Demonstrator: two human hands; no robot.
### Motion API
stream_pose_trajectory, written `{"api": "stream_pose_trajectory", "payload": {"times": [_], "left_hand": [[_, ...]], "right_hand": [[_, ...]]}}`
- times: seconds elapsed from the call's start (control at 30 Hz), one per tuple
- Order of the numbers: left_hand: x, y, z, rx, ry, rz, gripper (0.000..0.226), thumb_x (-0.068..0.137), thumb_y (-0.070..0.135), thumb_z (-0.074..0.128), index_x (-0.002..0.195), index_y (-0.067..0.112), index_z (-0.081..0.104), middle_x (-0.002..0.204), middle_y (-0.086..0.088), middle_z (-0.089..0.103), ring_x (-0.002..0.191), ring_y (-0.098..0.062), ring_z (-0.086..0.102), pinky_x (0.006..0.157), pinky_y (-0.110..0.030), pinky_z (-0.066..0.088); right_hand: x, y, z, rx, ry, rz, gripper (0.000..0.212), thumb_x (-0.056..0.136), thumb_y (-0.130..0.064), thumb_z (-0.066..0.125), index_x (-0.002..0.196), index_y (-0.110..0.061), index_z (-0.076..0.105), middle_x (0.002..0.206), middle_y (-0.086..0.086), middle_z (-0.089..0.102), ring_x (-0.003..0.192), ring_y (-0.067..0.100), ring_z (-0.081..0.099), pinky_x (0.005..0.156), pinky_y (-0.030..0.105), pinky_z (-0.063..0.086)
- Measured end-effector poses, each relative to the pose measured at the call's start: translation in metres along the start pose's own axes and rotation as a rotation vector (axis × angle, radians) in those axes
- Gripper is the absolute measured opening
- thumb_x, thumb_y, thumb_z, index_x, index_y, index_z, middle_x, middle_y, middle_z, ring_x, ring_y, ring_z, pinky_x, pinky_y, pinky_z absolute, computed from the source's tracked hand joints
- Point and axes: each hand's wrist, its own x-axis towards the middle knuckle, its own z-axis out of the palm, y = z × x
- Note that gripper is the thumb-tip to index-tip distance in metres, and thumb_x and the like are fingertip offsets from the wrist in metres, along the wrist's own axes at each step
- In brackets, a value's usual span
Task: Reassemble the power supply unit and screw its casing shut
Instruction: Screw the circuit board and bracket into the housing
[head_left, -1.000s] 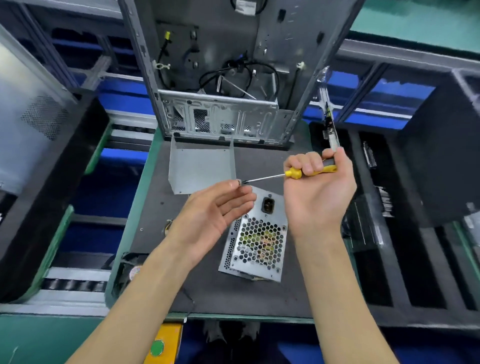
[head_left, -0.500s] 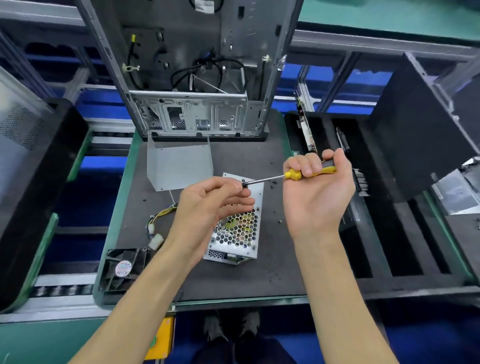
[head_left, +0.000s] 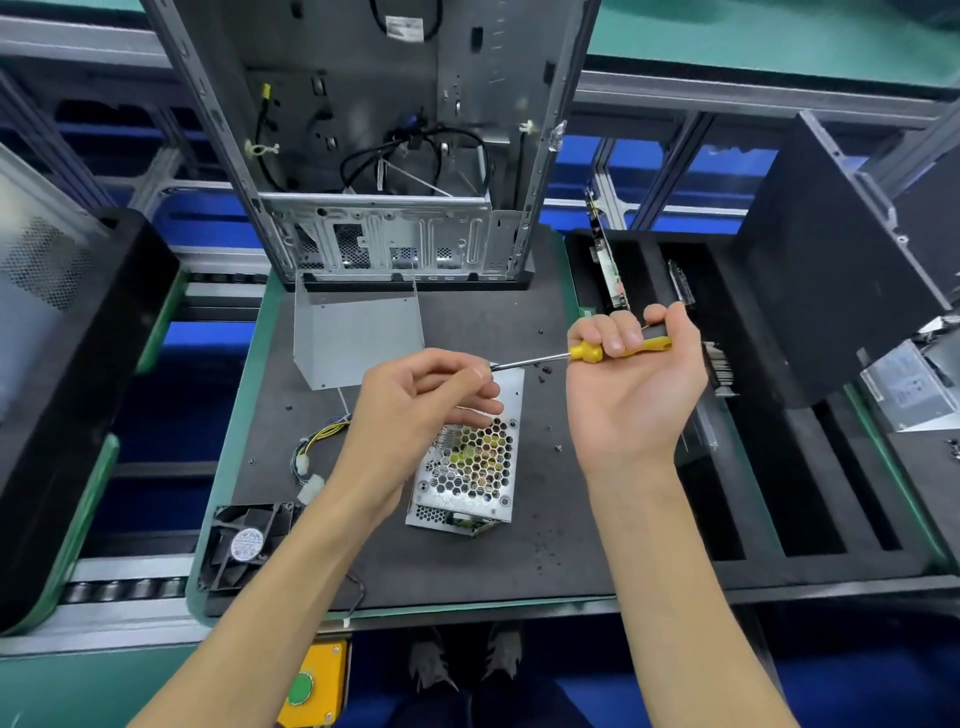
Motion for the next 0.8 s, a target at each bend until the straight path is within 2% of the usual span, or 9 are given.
{"api": "stream_pose_trajectory", "payload": {"times": [0.1, 0.17, 0.27, 0.33, 0.37, 0.43, 0.53, 0.67, 0.8], "left_hand": [[0.006, 0.002, -0.009, 0.005, 0.041, -0.004, 0.015, 0.093, 0.026, 0.070, 0.091, 0.013, 0.079, 0.084, -0.012, 0.077, 0.076, -0.026, 0.075, 0.063, -0.025, 0.058], [0.011, -0.004, -0.018, 0.096, 0.167, 0.004, 0.018, 0.093, 0.034, 0.070, 0.085, 0.020, 0.079, 0.080, -0.003, 0.076, 0.070, -0.017, 0.071, 0.060, -0.024, 0.055], [0.018, -0.021, -0.032, 0.350, 0.318, -0.108, 0.021, 0.088, 0.046, 0.072, 0.096, 0.028, 0.073, 0.092, 0.010, 0.073, 0.083, -0.009, 0.066, 0.071, -0.026, 0.051], [0.021, -0.031, -0.037, 0.317, 0.193, -0.310, 0.040, 0.087, 0.052, 0.071, 0.111, 0.021, 0.070, 0.101, 0.006, 0.075, 0.092, -0.012, 0.070, 0.072, -0.024, 0.052], [0.022, -0.036, -0.039, 0.253, 0.093, -0.403, 0.044, 0.088, 0.052, 0.069, 0.115, 0.018, 0.070, 0.102, 0.003, 0.077, 0.093, -0.014, 0.073, 0.073, -0.024, 0.053], [0.021, -0.043, -0.038, 0.108, -0.057, -0.498, 0.042, 0.094, 0.046, 0.064, 0.118, 0.013, 0.071, 0.105, -0.004, 0.079, 0.102, -0.021, 0.073, 0.085, -0.031, 0.056], [0.021, -0.051, -0.038, 0.015, -0.076, -0.482, 0.043, 0.092, 0.044, 0.066, 0.119, 0.012, 0.072, 0.111, -0.011, 0.077, 0.112, -0.031, 0.069, 0.102, -0.043, 0.053], [0.023, -0.053, -0.039, 0.035, -0.166, -0.462, 0.041, 0.092, 0.048, 0.066, 0.121, 0.020, 0.071, 0.116, -0.005, 0.076, 0.113, -0.026, 0.069, 0.101, -0.041, 0.051], [0.028, -0.051, -0.038, 0.077, -0.233, -0.477, 0.026, 0.098, 0.034, 0.063, 0.118, 0.022, 0.074, 0.118, -0.003, 0.075, 0.114, -0.023, 0.069, 0.104, -0.042, 0.049]], "right_hand": [[0.005, -0.001, 0.000, 0.019, -0.002, 0.024, 0.022, 0.099, -0.020, 0.050, 0.079, -0.015, 0.044, 0.067, -0.002, 0.028, 0.057, 0.015, 0.028, 0.057, 0.027, 0.034], [0.008, -0.002, 0.001, 0.014, -0.017, 0.019, 0.025, 0.103, -0.022, 0.047, 0.079, -0.015, 0.045, 0.067, -0.002, 0.029, 0.057, 0.015, 0.029, 0.057, 0.027, 0.035], [0.012, -0.002, 0.004, -0.030, -0.044, -0.005, 0.025, 0.103, -0.022, 0.047, 0.079, -0.016, 0.045, 0.066, -0.002, 0.029, 0.057, 0.015, 0.029, 0.057, 0.027, 0.036], [0.014, -0.001, 0.004, -0.074, -0.058, -0.016, 0.024, 0.102, -0.020, 0.047, 0.079, -0.017, 0.045, 0.065, -0.002, 0.029, 0.056, 0.015, 0.028, 0.058, 0.027, 0.037], [0.015, -0.001, 0.004, -0.100, -0.064, -0.017, 0.023, 0.101, -0.019, 0.047, 0.079, -0.017, 0.044, 0.065, -0.002, 0.029, 0.056, 0.015, 0.028, 0.058, 0.026, 0.037], [0.016, 0.001, 0.004, -0.152, -0.084, -0.001, 0.021, 0.100, -0.017, 0.047, 0.080, -0.017, 0.044, 0.065, -0.002, 0.028, 0.057, 0.015, 0.026, 0.058, 0.026, 0.035], [0.016, 0.005, 0.003, -0.214, -0.119, 0.031, 0.023, 0.101, -0.017, 0.047, 0.078, -0.017, 0.046, 0.065, -0.002, 0.028, 0.058, 0.015, 0.023, 0.058, 0.026, 0.032], [0.017, 0.011, 0.003, -0.295, -0.181, 0.039, 0.031, 0.104, -0.015, 0.043, 0.073, -0.019, 0.043, 0.063, -0.002, 0.028, 0.057, 0.015, 0.023, 0.056, 0.026, 0.033], [0.016, 0.014, 0.003, -0.399, -0.277, -0.008, 0.026, 0.102, -0.014, 0.043, 0.076, -0.018, 0.037, 0.062, -0.002, 0.030, 0.056, 0.015, 0.025, 0.058, 0.025, 0.034]]}}
